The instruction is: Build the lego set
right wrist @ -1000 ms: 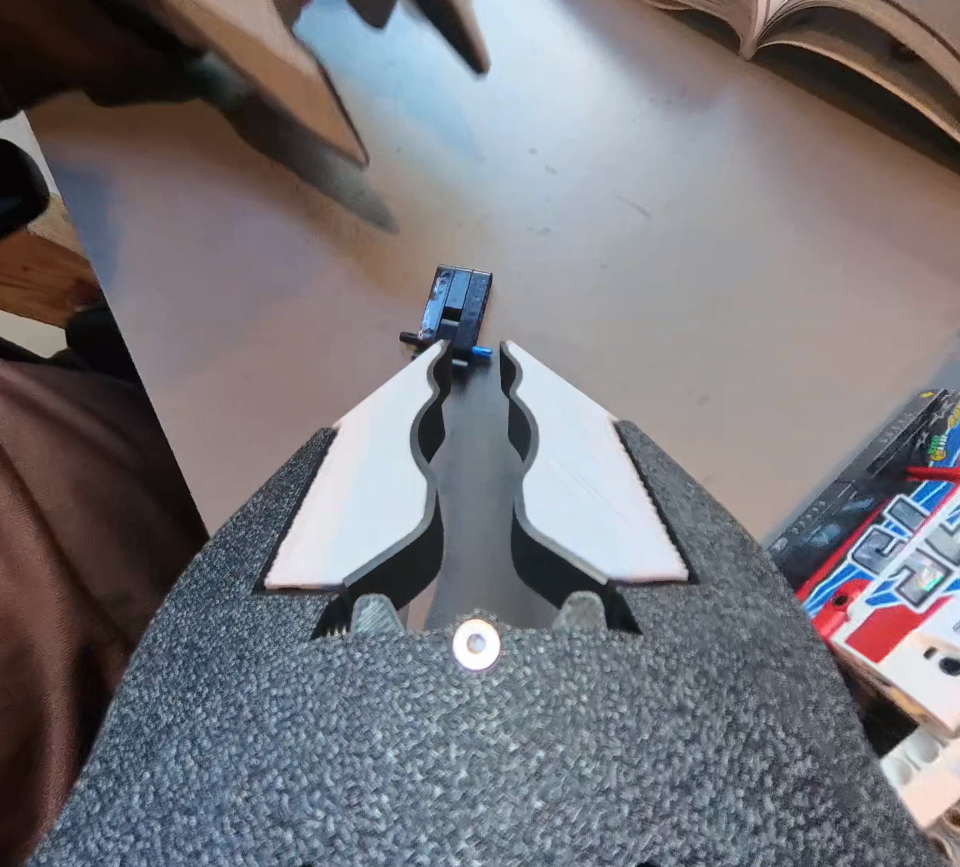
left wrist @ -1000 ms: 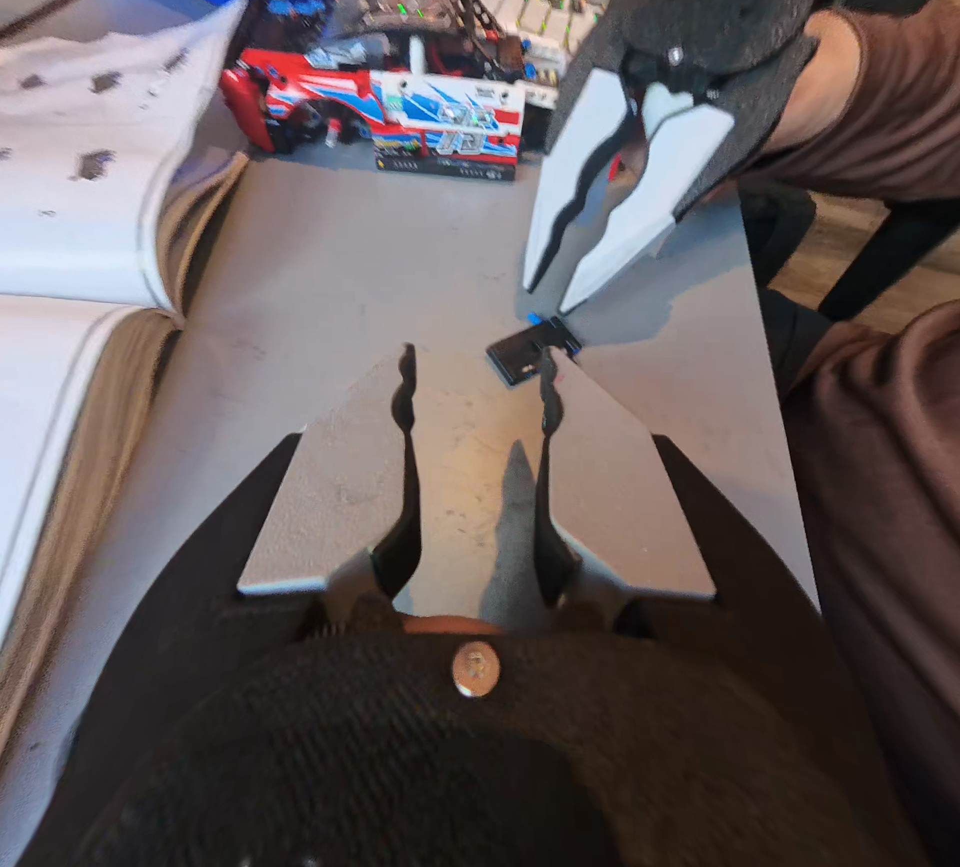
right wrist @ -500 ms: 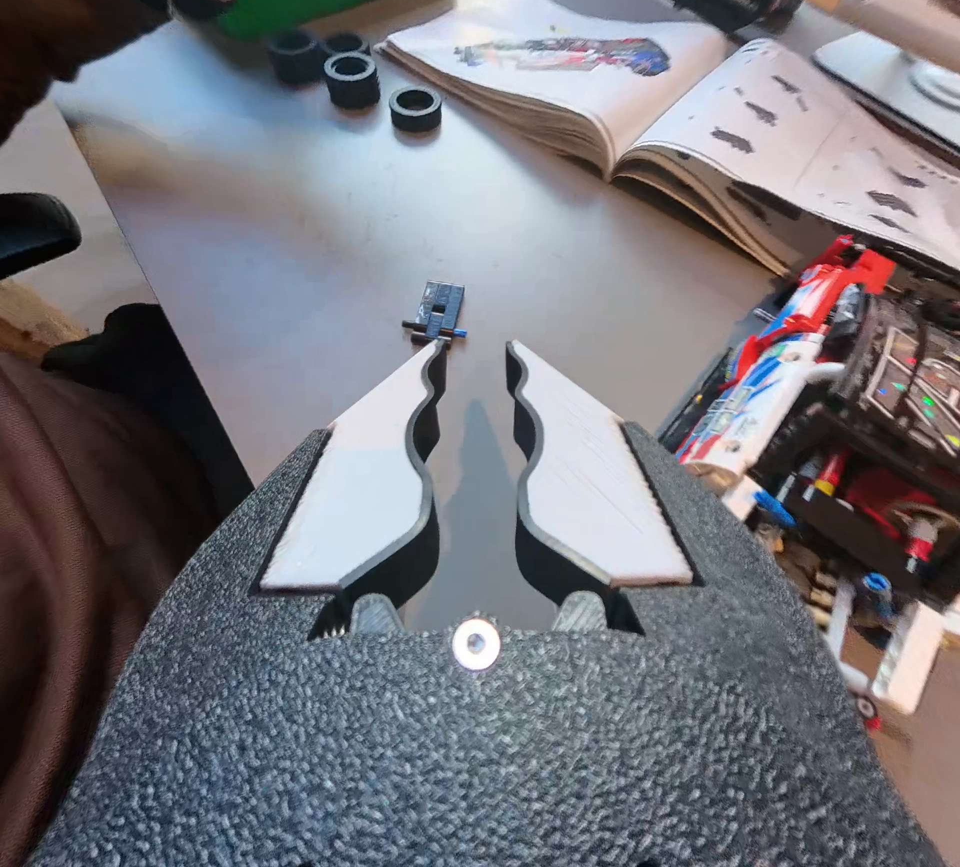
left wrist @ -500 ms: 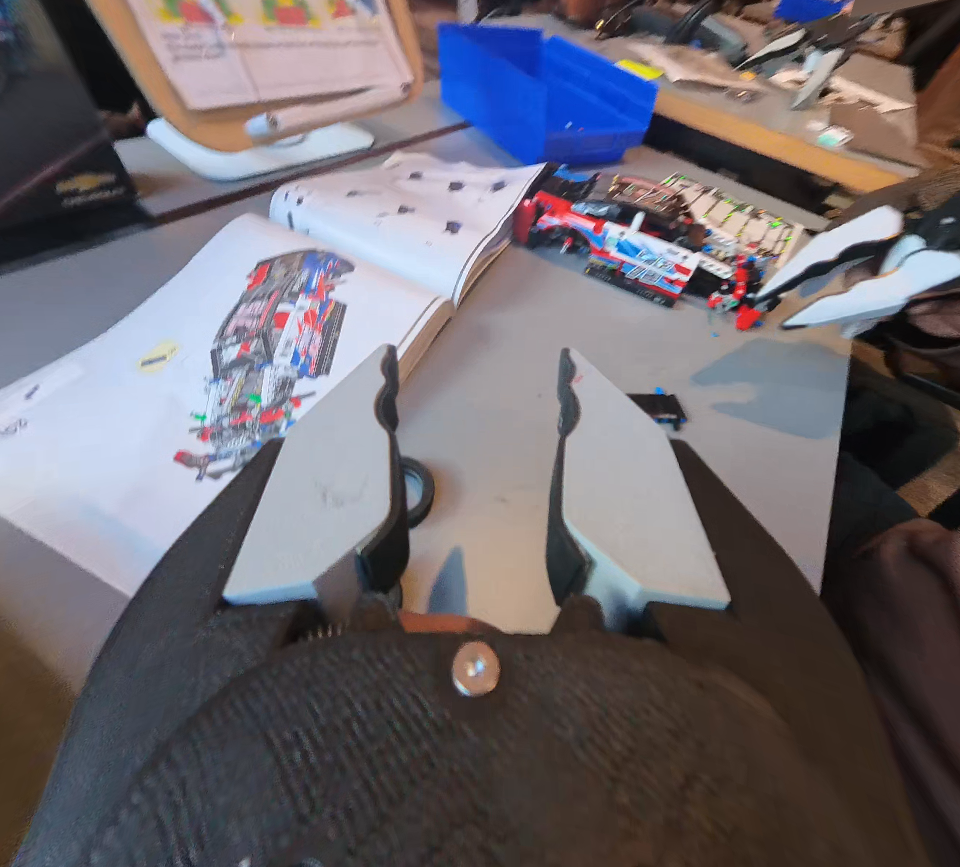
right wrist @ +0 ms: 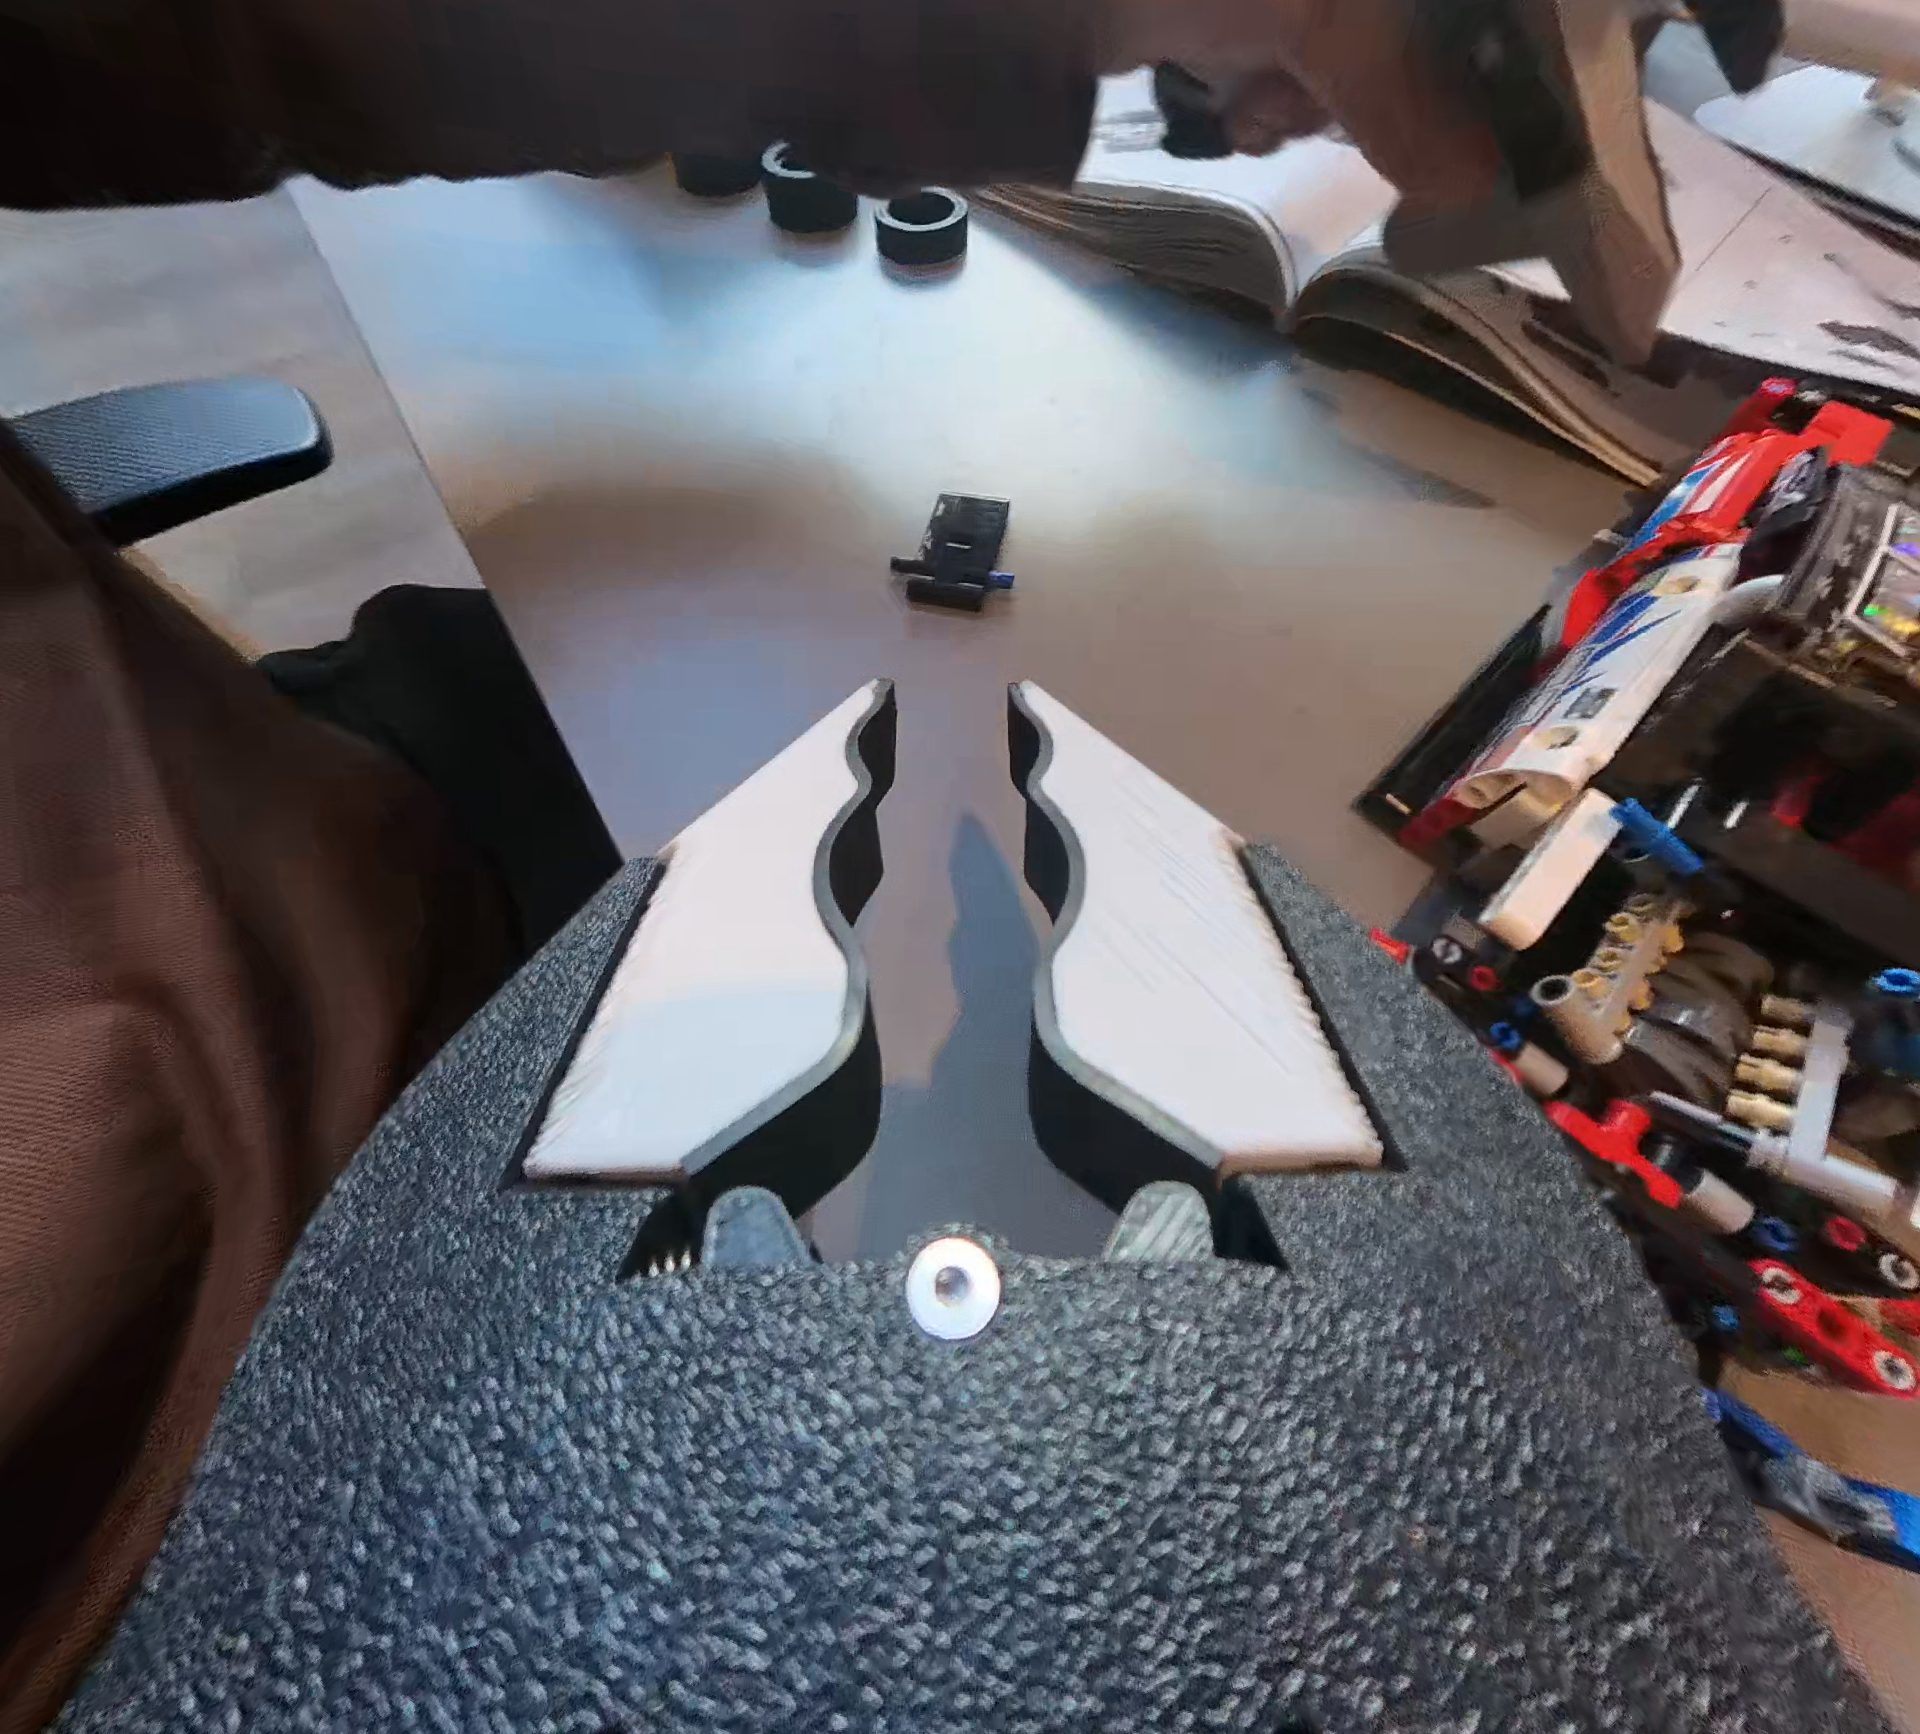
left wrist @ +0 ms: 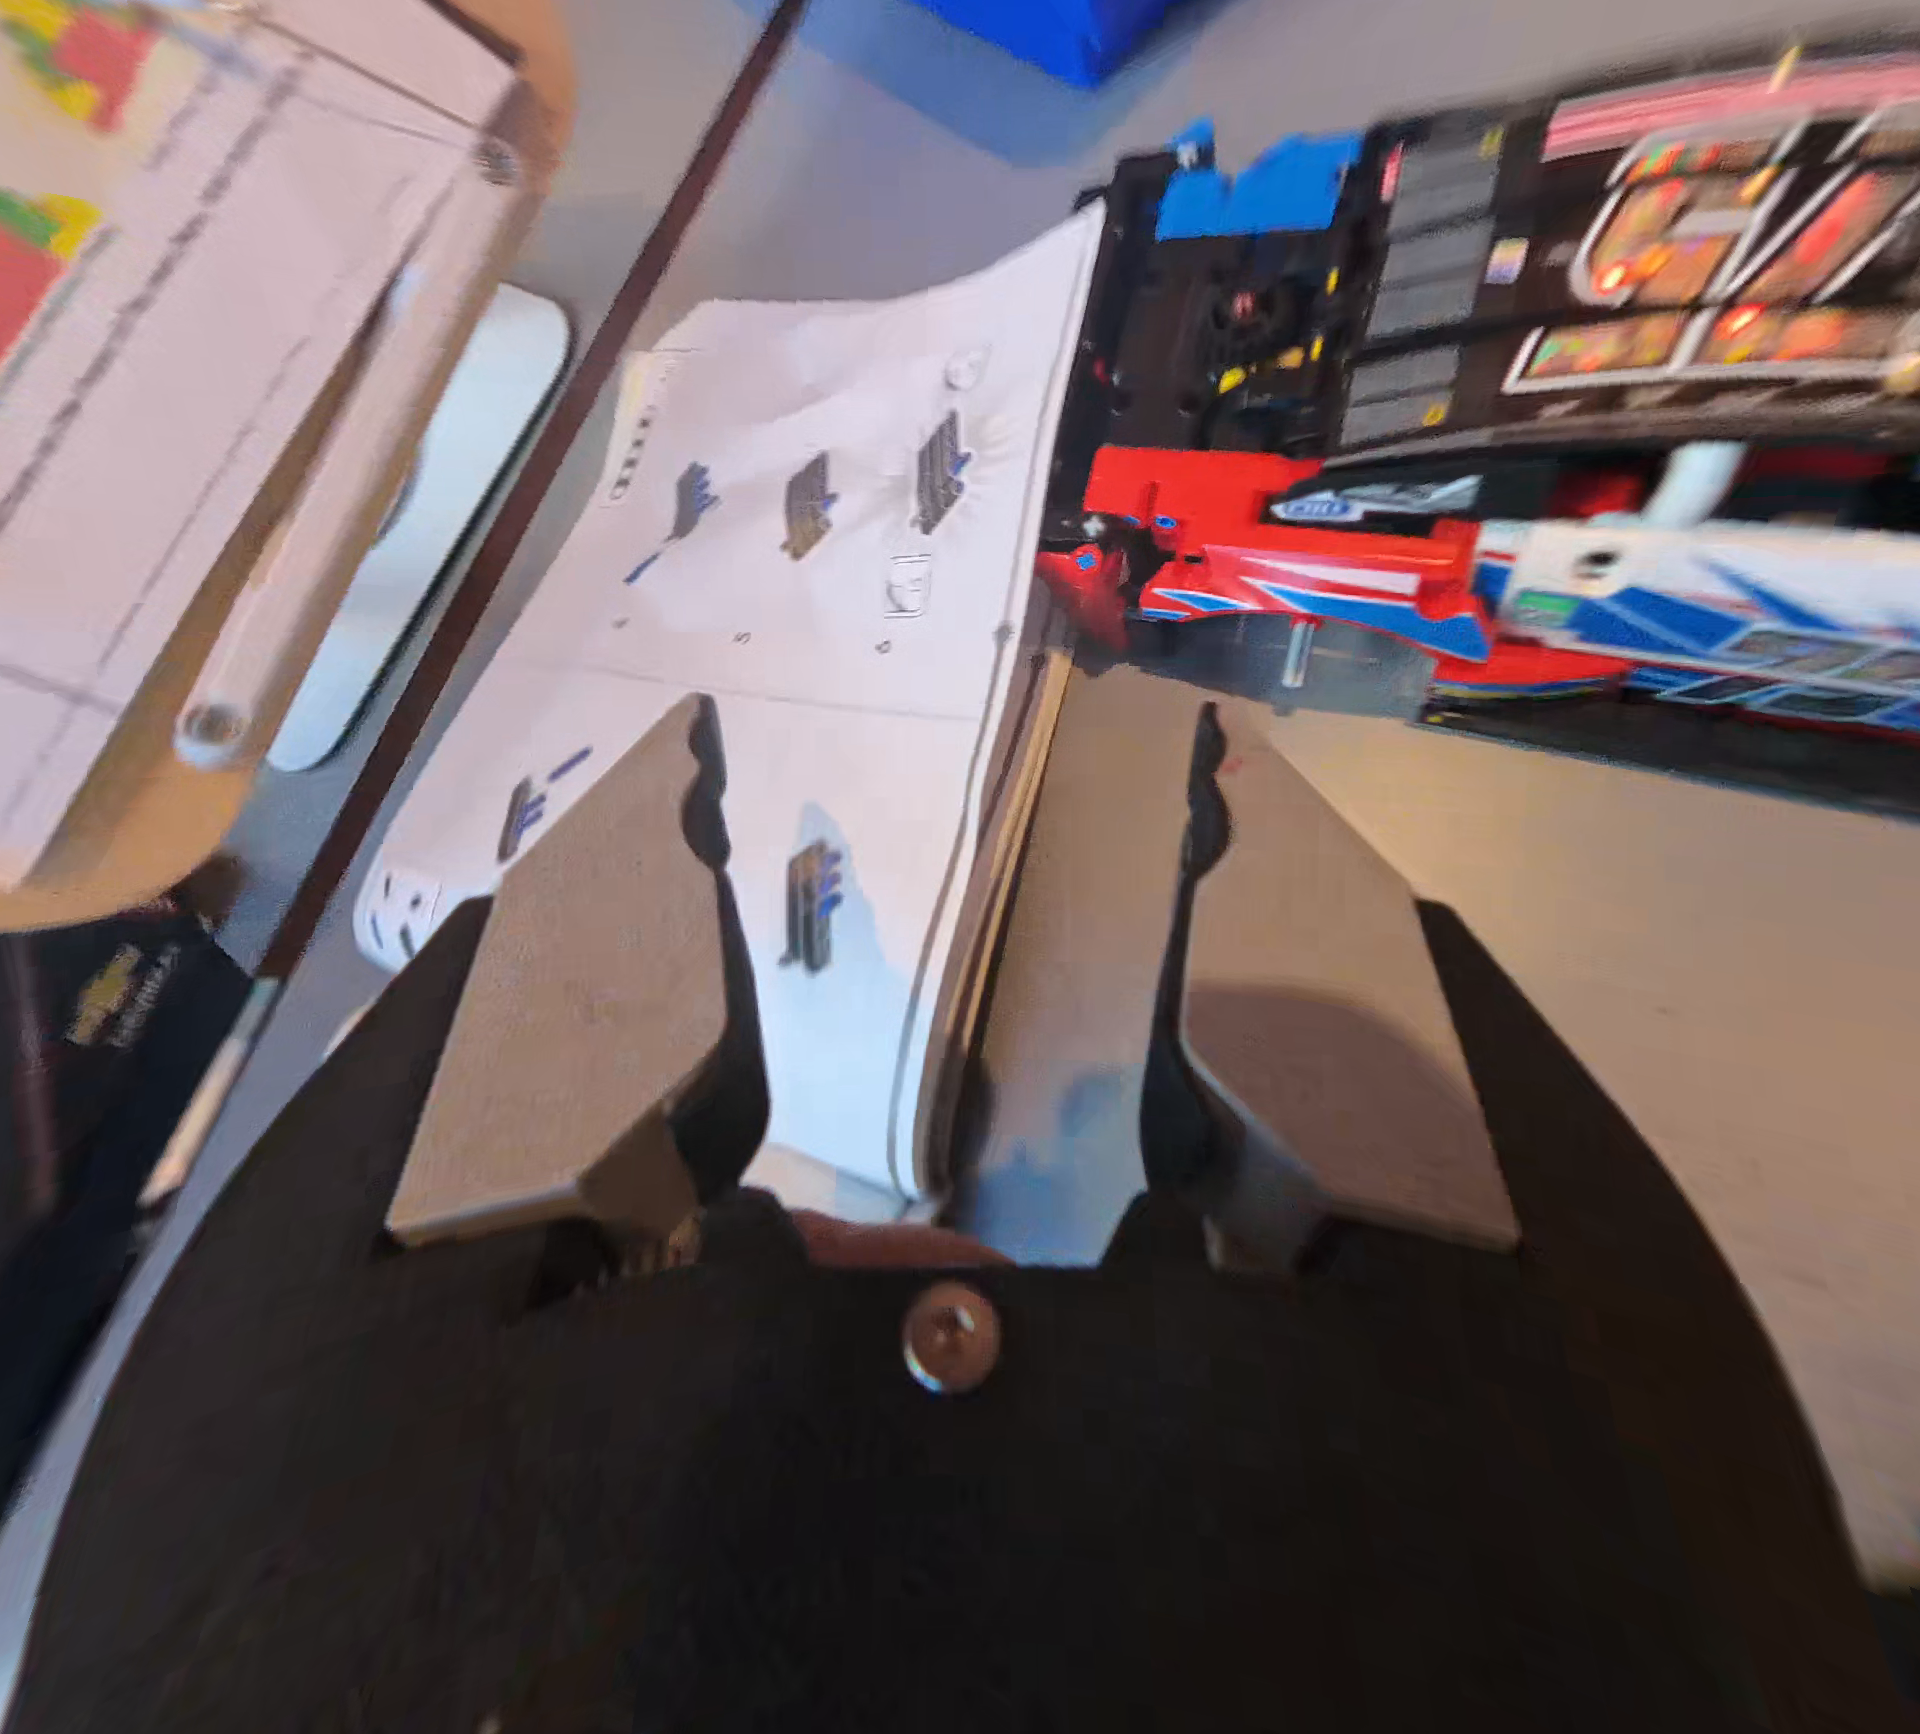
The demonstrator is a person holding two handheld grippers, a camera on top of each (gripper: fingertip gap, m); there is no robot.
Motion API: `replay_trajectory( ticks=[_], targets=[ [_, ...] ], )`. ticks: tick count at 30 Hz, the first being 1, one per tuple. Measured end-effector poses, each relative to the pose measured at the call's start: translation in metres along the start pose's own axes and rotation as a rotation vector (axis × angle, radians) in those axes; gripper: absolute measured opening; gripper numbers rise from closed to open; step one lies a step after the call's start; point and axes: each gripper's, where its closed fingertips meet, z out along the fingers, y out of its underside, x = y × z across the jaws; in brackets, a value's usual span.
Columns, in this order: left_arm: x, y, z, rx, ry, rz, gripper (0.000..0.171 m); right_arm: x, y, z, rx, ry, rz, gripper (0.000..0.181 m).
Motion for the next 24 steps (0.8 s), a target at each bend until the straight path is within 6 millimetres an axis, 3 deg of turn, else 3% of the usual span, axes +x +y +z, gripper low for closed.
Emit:
replay_trajectory(
  ticks=[2,4,5,7,9,14,16,22,24],
  targets=[
    [-0.001,0.002,0.023,-0.054,-0.067,0.084,0.081,-0.001,0.004,-0.004,-0.002,-0.009,-0.001,0.022],
    [-0.007,0.001,0.035,-0.055,-0.106,0.116,0.059,0.001,0.007,-0.008,-0.009,0.001,-0.022,0.022],
    [-0.008,0.005,0.040,-0.076,-0.108,0.121,0.055,0.002,0.008,-0.011,-0.010,0.005,-0.030,0.022],
    [-0.009,0.012,0.045,-0.102,-0.106,0.160,0.007,0.002,0.008,-0.015,-0.001,0.011,-0.034,0.022],
    [-0.017,0.013,0.042,-0.086,-0.148,0.172,0.000,0.002,0.010,-0.018,0.003,0.012,-0.027,0.022],
    [-0.041,0.011,0.005,0.062,-0.218,0.047,0.000,0.000,0.016,-0.017,-0.016,0.024,-0.037,0.022],
    [-0.052,0.019,-0.012,0.094,-0.246,-0.002,0.000,-0.004,0.017,-0.013,-0.021,0.017,-0.042,0.022],
    [-0.083,0.057,-0.059,0.152,-0.324,-0.170,0.000,-0.016,0.020,0.005,-0.045,-0.017,-0.063,0.021],
    [-0.085,0.076,-0.077,0.159,-0.322,-0.264,0.000,-0.020,0.019,0.011,-0.047,-0.022,-0.078,0.021]
  ],
)
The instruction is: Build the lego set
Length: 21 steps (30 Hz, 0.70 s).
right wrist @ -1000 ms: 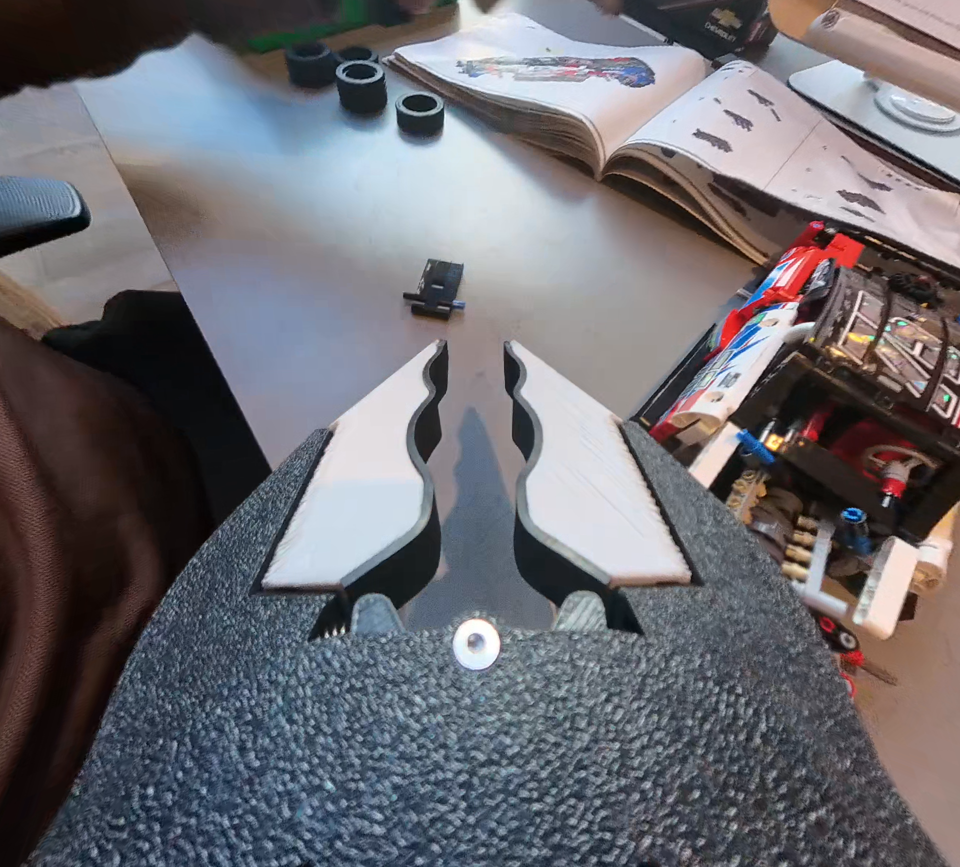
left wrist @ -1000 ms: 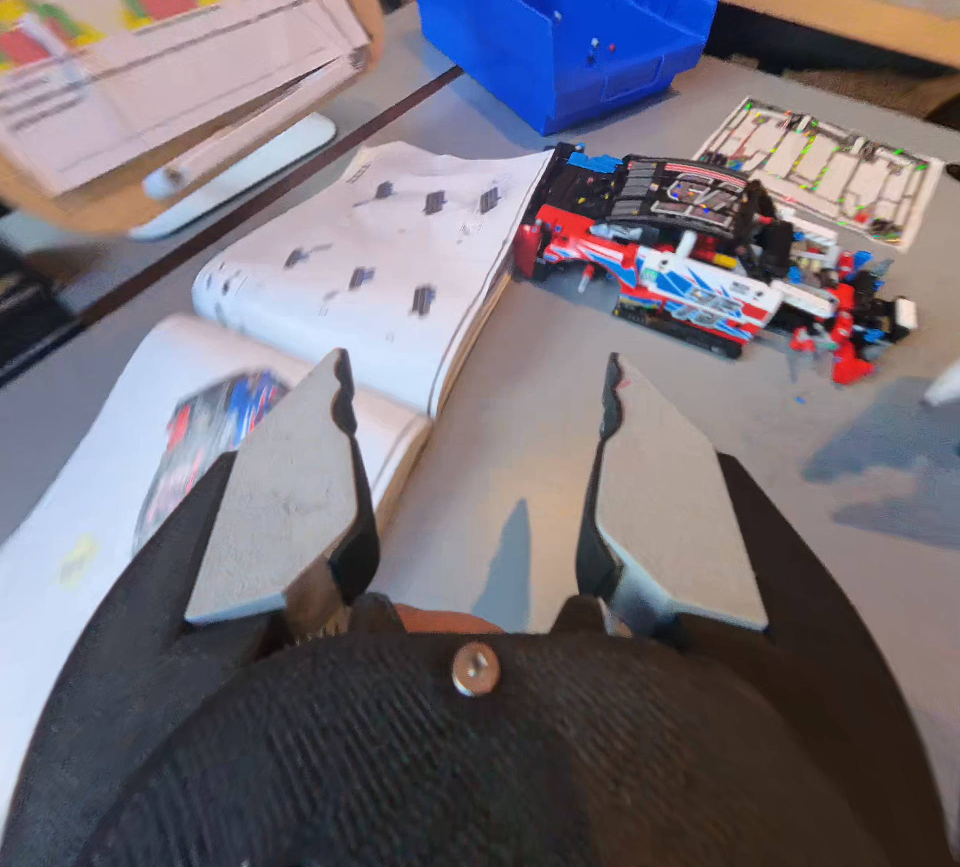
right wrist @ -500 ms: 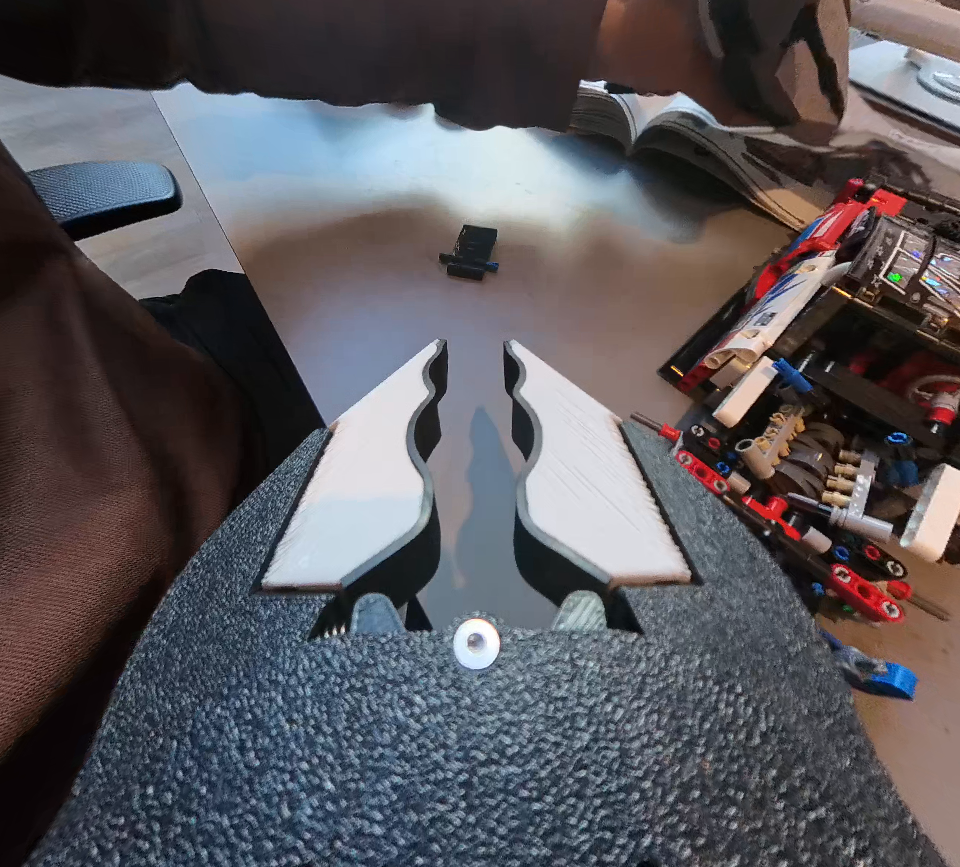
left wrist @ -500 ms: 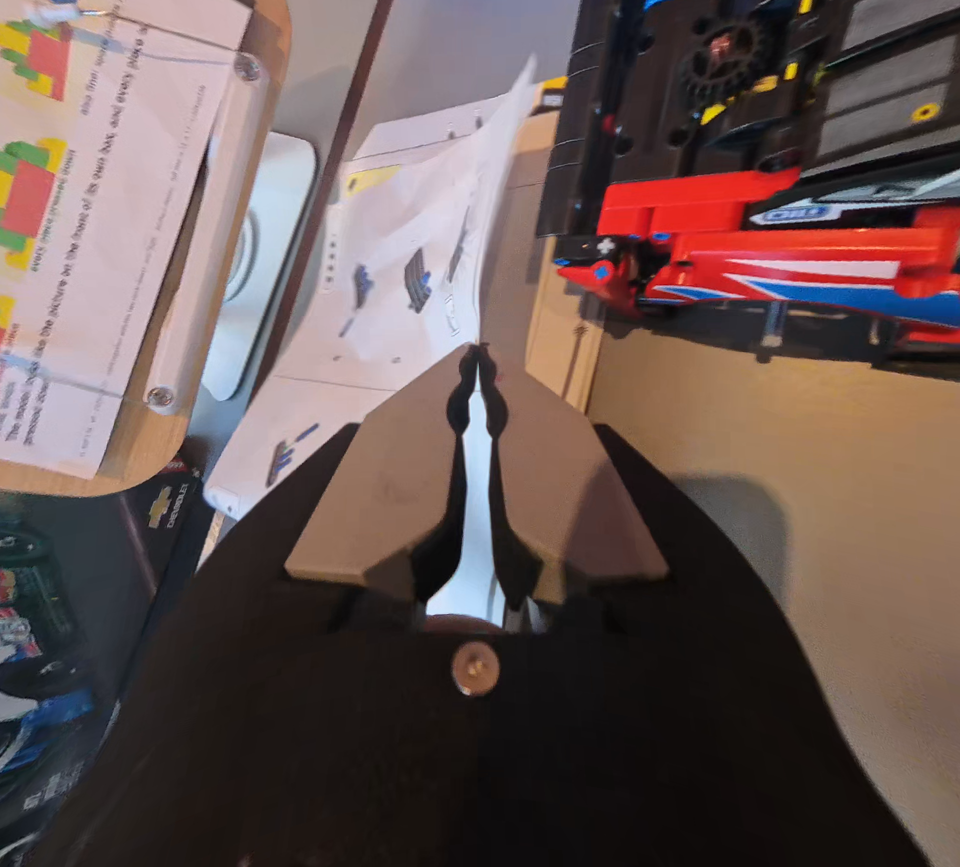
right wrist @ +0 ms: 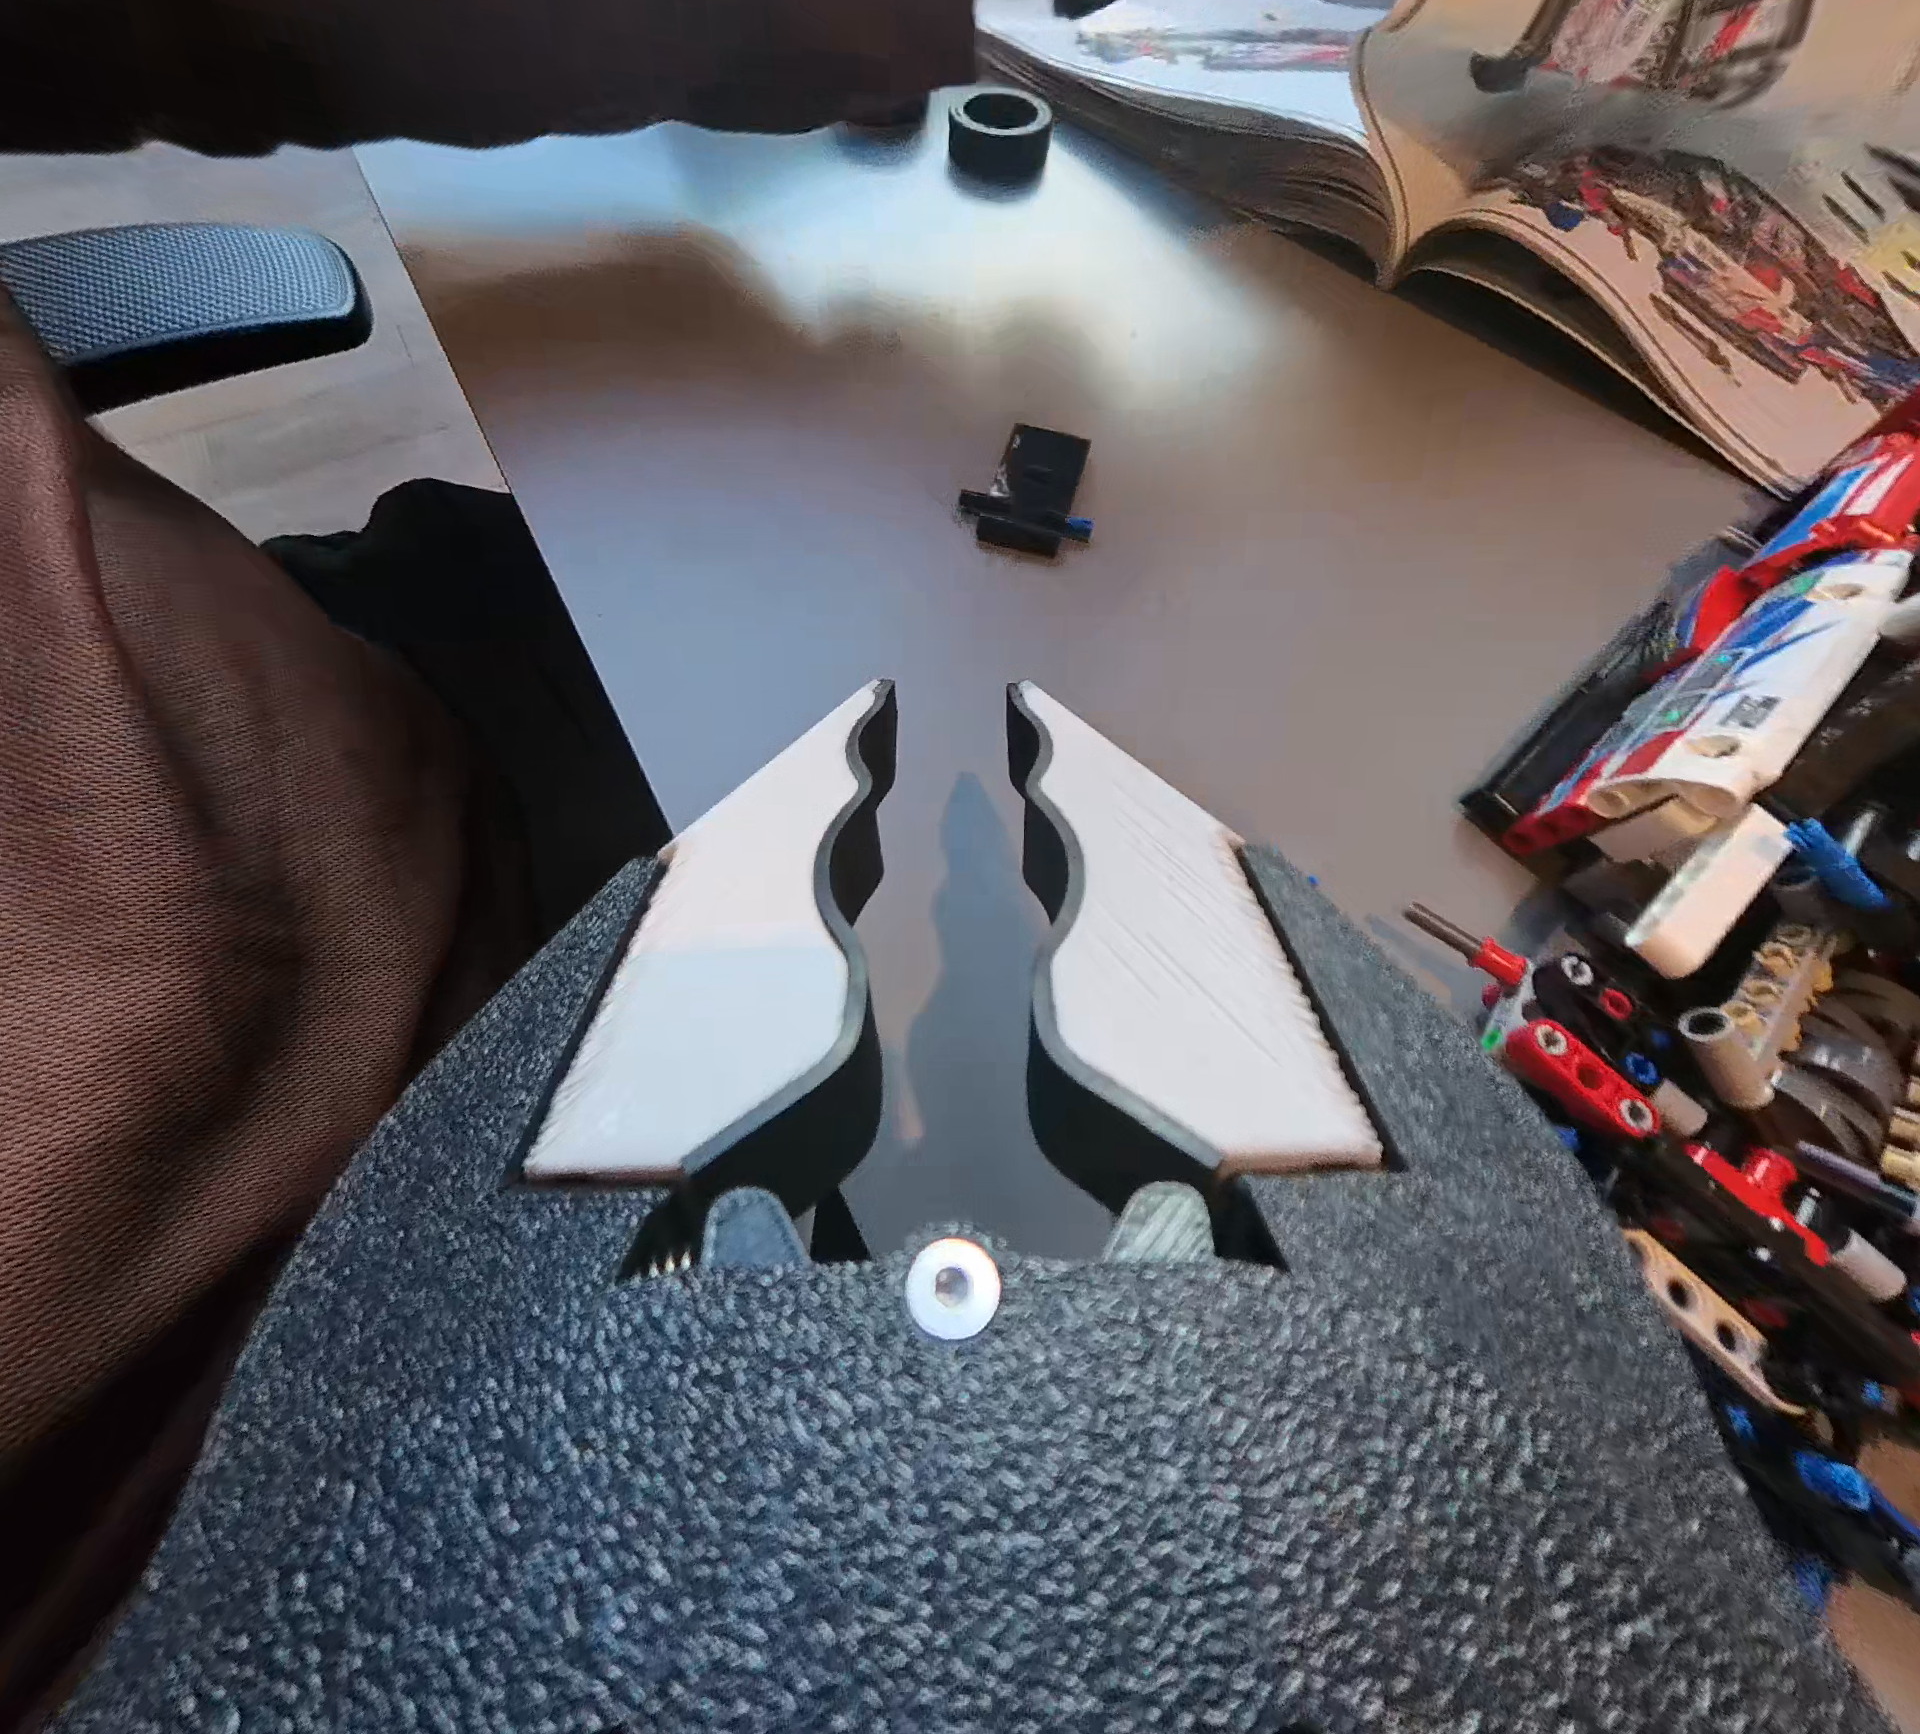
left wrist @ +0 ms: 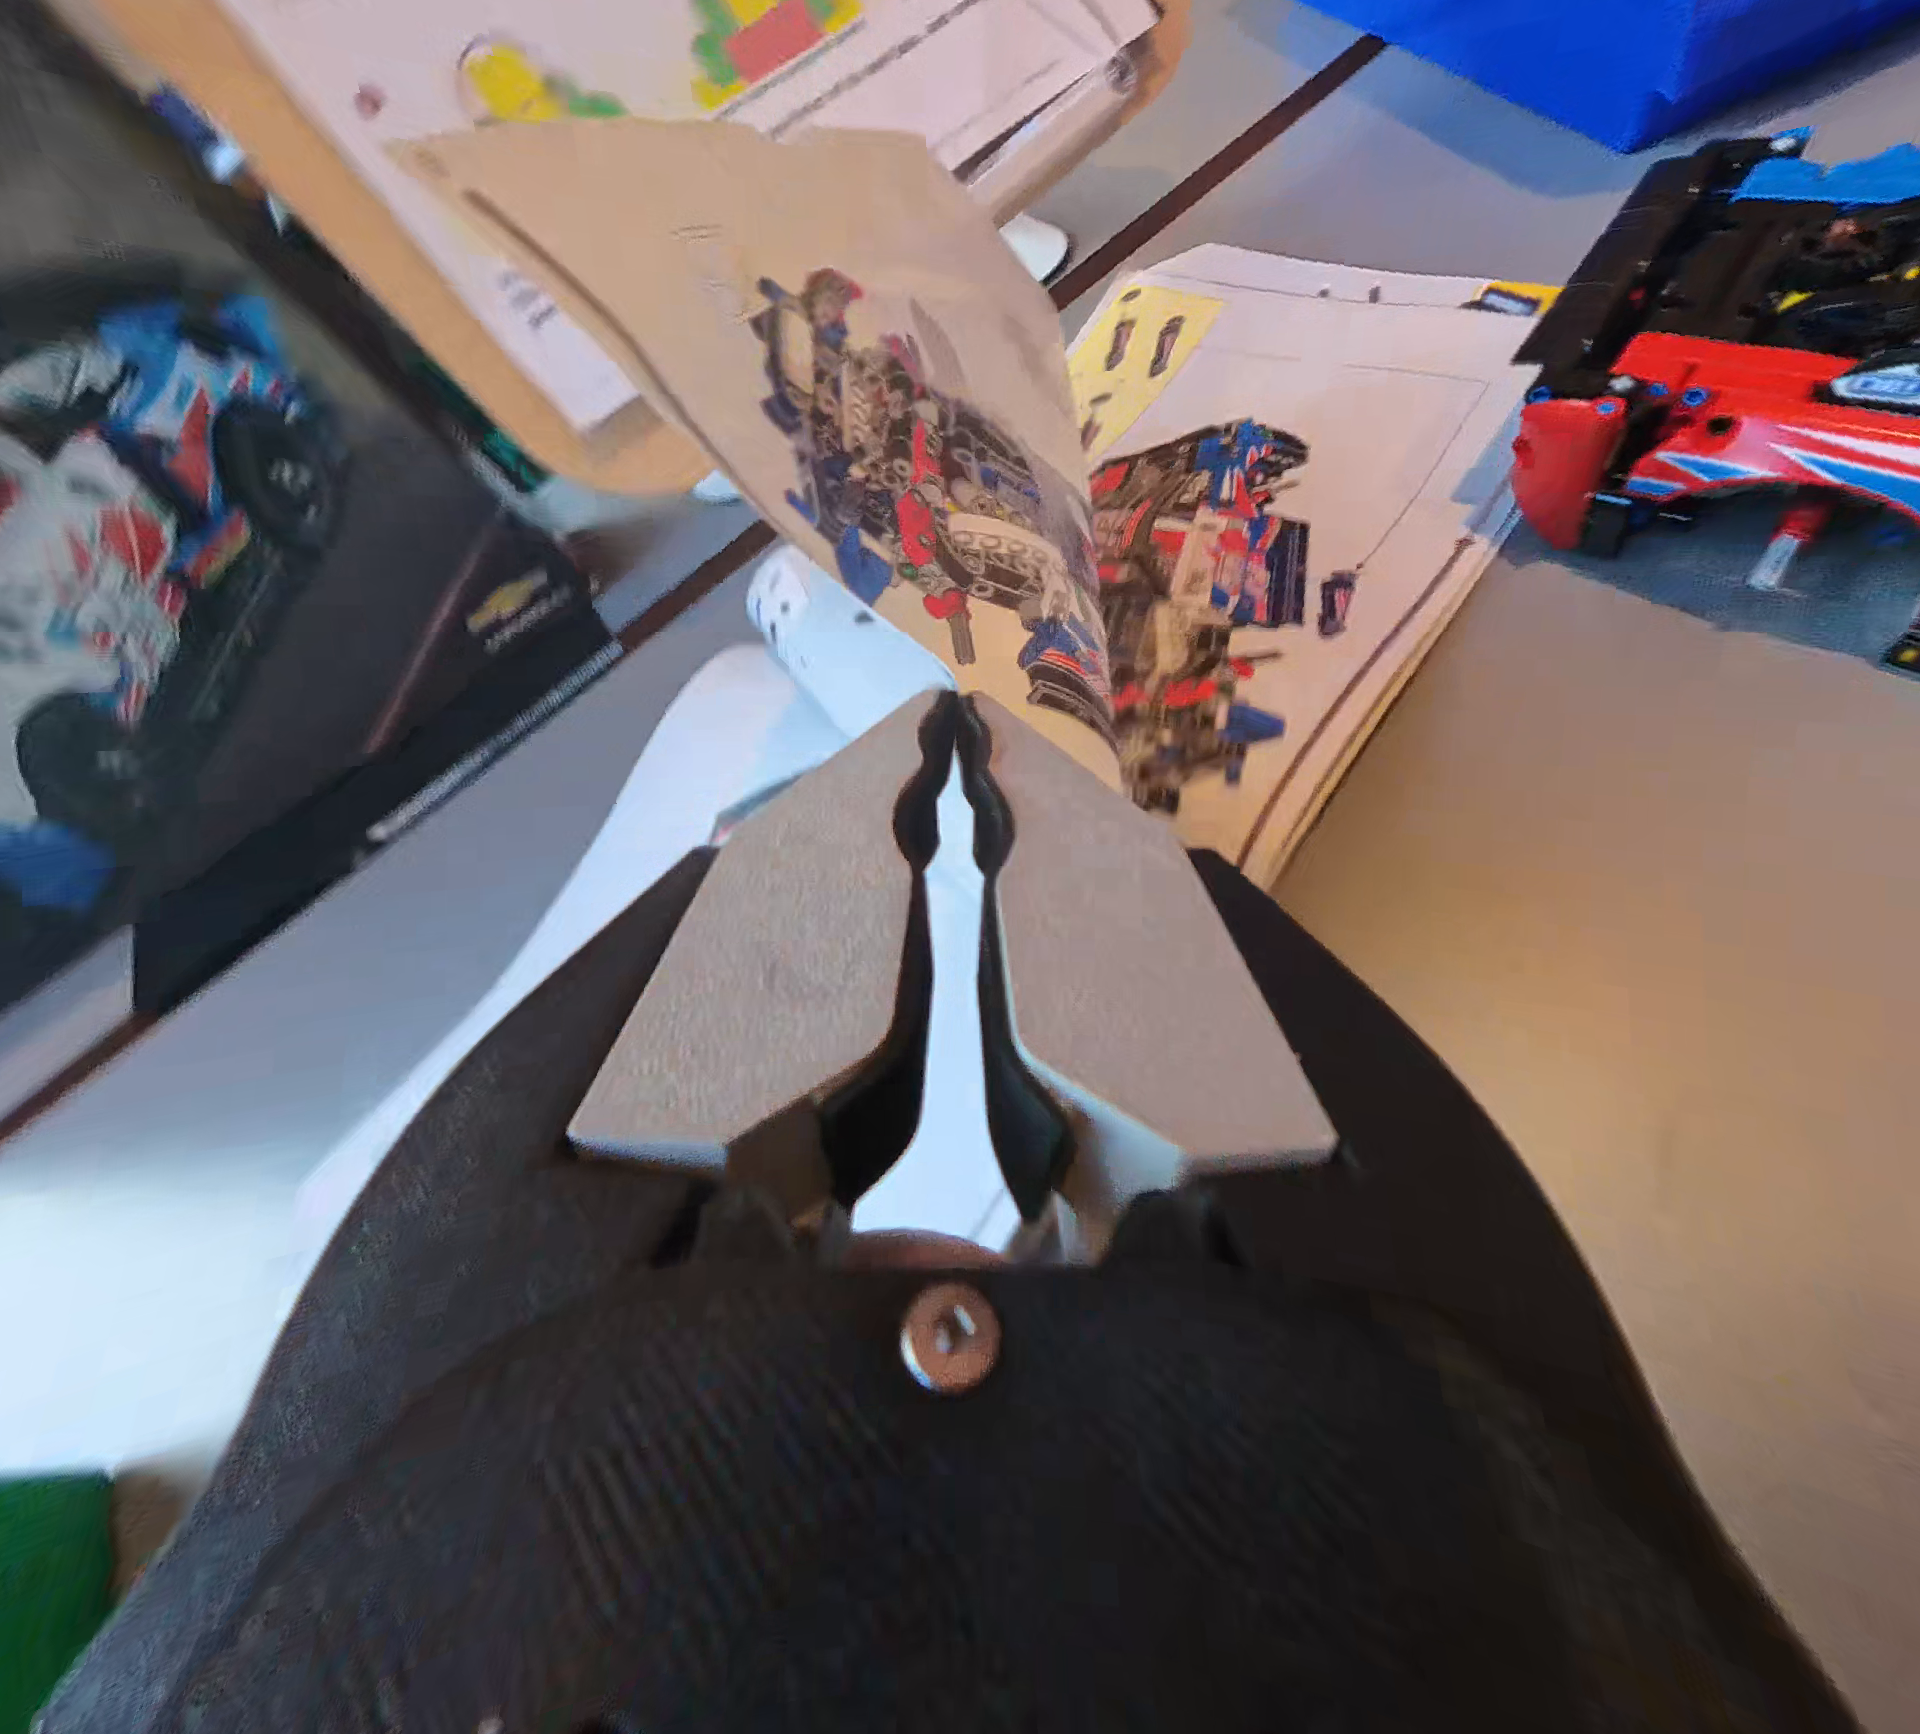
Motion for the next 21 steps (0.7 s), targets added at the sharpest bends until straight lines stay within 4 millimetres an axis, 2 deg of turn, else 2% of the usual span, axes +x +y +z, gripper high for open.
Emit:
replay_trajectory(
  ticks=[5,11,15,21],
  targets=[
    [-0.017,0.043,-0.046,-0.008,-0.041,-0.144,0.000,-0.005,-0.004,0.008,0.002,-0.001,-0.036,0.021],
    [-0.034,0.086,-0.082,-0.048,-0.070,-0.283,0.000,-0.002,-0.004,0.015,-0.005,0.019,-0.047,0.021],
    [-0.032,0.103,-0.100,-0.080,-0.050,-0.332,0.000,-0.003,-0.003,0.016,-0.018,0.034,-0.070,0.021],
    [-0.023,0.114,-0.141,-0.072,-0.016,-0.338,0.018,-0.002,0.002,0.018,-0.048,0.061,-0.090,0.021]
  ],
)
